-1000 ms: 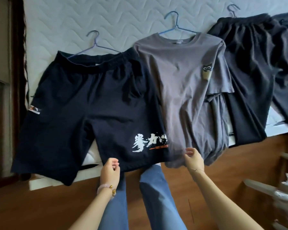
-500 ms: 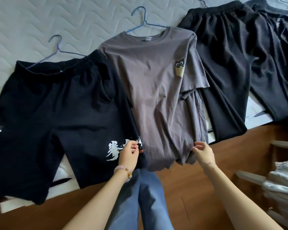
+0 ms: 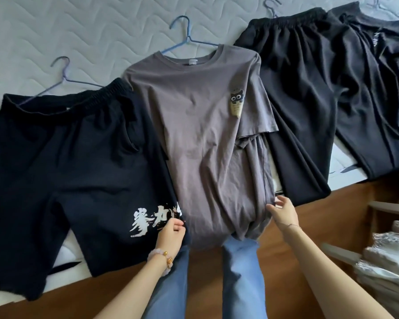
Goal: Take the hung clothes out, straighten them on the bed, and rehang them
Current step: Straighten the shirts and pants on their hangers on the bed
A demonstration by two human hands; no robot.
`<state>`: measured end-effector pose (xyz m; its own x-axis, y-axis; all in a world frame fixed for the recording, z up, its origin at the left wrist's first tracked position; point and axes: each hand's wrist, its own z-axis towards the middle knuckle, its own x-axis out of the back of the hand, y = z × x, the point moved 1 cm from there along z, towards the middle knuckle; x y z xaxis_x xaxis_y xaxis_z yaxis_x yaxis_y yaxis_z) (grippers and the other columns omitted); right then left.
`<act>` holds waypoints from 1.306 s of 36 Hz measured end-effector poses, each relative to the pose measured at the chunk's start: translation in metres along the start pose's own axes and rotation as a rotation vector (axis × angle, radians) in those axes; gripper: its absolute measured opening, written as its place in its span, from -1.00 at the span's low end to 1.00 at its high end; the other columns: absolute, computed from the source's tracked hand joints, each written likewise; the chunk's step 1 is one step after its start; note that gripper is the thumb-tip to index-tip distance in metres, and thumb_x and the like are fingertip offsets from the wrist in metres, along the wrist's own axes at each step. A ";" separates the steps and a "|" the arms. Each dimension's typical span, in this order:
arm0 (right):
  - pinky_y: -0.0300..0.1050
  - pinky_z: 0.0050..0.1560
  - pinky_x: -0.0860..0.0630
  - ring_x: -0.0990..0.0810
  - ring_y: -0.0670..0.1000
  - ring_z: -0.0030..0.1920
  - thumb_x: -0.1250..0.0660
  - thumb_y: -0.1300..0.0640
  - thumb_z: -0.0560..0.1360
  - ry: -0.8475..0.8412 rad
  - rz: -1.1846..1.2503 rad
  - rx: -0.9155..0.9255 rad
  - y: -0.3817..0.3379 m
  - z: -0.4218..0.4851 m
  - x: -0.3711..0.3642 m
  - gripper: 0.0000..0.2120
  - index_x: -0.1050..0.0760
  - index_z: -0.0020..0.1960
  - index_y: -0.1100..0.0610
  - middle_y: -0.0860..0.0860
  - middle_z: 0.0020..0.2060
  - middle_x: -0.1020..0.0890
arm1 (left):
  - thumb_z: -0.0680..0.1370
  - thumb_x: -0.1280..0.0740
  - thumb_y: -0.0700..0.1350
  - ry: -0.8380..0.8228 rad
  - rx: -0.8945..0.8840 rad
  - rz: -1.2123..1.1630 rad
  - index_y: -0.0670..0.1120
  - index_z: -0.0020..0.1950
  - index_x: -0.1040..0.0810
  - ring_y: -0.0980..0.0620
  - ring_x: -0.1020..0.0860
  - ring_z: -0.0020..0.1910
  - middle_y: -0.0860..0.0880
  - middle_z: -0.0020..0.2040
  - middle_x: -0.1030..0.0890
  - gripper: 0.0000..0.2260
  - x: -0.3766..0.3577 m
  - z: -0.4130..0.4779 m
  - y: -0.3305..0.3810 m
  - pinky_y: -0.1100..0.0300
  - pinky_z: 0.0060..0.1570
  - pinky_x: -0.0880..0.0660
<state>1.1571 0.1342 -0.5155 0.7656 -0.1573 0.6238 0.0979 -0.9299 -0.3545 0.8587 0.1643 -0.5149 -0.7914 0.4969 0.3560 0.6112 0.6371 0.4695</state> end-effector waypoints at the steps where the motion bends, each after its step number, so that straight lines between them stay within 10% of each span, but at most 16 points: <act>1: 0.03 0.25 -0.44 -0.55 0.18 0.21 -0.39 0.25 0.44 -0.014 -0.004 -0.020 0.002 0.004 0.000 -0.49 -0.39 0.36 0.27 0.19 0.24 -0.55 | 0.54 -0.25 -0.22 0.010 0.006 0.003 -0.01 -0.10 -0.46 0.00 -0.51 -0.10 0.09 -0.20 -0.50 -0.89 -0.006 -0.002 0.001 0.18 -0.09 -0.42; 12: -0.11 -0.15 -0.34 -0.56 0.23 -0.04 -0.26 0.16 0.50 -0.205 -0.461 0.176 0.009 0.022 0.009 -0.86 -0.41 -0.22 0.17 0.16 -0.19 -0.55 | 0.51 -0.24 -0.26 0.305 0.086 0.063 -0.11 -0.07 -0.55 -0.18 -0.51 0.03 -0.04 -0.19 -0.56 -0.88 -0.059 -0.007 0.017 0.04 0.04 -0.49; 20: -0.10 -0.23 -0.29 -0.45 0.06 -0.12 -0.24 0.25 0.56 -0.162 -0.191 0.214 0.014 0.071 0.083 -0.94 -0.44 -0.10 0.22 0.14 -0.15 -0.53 | 0.44 -0.27 -0.36 0.564 0.139 0.016 -0.26 0.04 -0.53 -0.22 -0.52 0.07 -0.22 0.05 -0.60 -0.81 -0.088 -0.028 0.010 0.01 0.04 -0.42; 25: -0.09 -0.30 -0.30 -0.43 0.07 -0.12 -0.25 0.14 0.54 -0.058 -0.140 0.168 0.021 0.104 0.124 -0.82 -0.50 0.01 0.25 0.17 -0.15 -0.50 | 0.45 -0.29 -0.34 0.538 0.213 -0.030 -0.28 0.06 -0.51 -0.22 -0.54 0.04 -0.25 0.09 -0.56 -0.80 -0.103 -0.031 0.011 0.03 0.02 -0.45; 31: 0.03 0.20 -0.42 -0.53 0.25 0.18 -0.20 0.20 0.56 0.031 -0.113 0.113 0.018 0.124 0.131 -0.73 -0.49 0.19 0.30 0.28 0.10 -0.59 | 0.47 -0.34 -0.24 0.479 0.225 -0.067 -0.26 0.18 -0.46 -0.21 -0.53 0.07 -0.22 0.21 -0.45 -0.71 -0.114 -0.023 0.025 0.03 0.11 -0.45; 39: -0.09 -0.22 -0.20 -0.30 0.06 -0.21 -0.20 0.25 0.54 -0.089 -0.162 0.195 0.030 0.122 0.127 -0.76 -0.41 -0.25 0.38 0.15 -0.33 -0.37 | 0.49 -0.34 -0.06 0.406 0.300 -0.258 -0.24 0.24 -0.42 -0.22 -0.52 0.15 -0.21 0.19 -0.53 -0.60 -0.122 -0.011 0.051 0.01 0.14 -0.44; 47: -0.10 -0.36 -0.20 -0.32 0.08 -0.25 -0.18 0.22 0.57 -0.118 -0.194 0.211 0.027 0.119 0.134 -0.72 -0.48 -0.13 0.45 0.16 -0.34 -0.40 | 0.42 -0.42 0.02 0.291 0.335 -0.526 -0.23 0.21 -0.47 -0.12 -0.48 0.14 -0.10 0.18 -0.53 -0.53 -0.117 -0.016 0.060 0.08 0.15 -0.41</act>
<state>1.3377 0.1276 -0.5248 0.7871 0.0679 0.6130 0.3701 -0.8471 -0.3813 0.9876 0.1347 -0.5153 -0.9244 -0.0771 0.3736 0.0770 0.9215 0.3807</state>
